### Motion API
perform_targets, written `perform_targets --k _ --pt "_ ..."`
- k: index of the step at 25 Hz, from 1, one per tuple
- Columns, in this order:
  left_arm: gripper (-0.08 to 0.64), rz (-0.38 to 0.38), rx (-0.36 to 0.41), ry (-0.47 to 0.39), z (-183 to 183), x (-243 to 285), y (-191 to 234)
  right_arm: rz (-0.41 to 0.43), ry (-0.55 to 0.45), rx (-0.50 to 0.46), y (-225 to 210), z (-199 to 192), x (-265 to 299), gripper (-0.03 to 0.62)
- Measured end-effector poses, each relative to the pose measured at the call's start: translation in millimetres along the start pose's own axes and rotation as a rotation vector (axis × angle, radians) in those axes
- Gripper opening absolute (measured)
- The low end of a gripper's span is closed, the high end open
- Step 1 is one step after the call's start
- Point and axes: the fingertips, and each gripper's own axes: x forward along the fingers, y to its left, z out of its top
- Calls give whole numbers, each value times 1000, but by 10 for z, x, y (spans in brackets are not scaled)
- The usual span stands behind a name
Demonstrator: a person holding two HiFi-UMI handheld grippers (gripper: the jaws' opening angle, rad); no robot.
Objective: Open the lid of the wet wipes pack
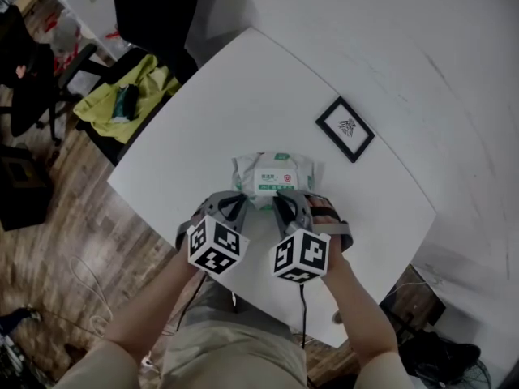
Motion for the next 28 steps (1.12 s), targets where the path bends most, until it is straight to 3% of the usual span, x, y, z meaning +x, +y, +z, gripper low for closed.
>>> perform_targets --k 5,9,14,16,19,28 --pt "35 11 26 -3 -4 9 -21 -18 -25 81 -210 105 -121 51" --pt "35 6 18 -7 -14 -10 -10 -84 -85 158 -534 200 -132 52" --pt "35 -1 -16 -12 -12 -28 3 -70 -170 449 -942 208 53 63" --pt "35 6 -18 -19 -10 -27 15 -72 -168 516 -1024 178 180 71" --pt "35 16 0 -32 -17 -24 7 -96 -113 525 -1028 70 419 75" --pt "35 -3 0 -43 -7 -78 20 -10 -46 574 -909 -29 625 55"
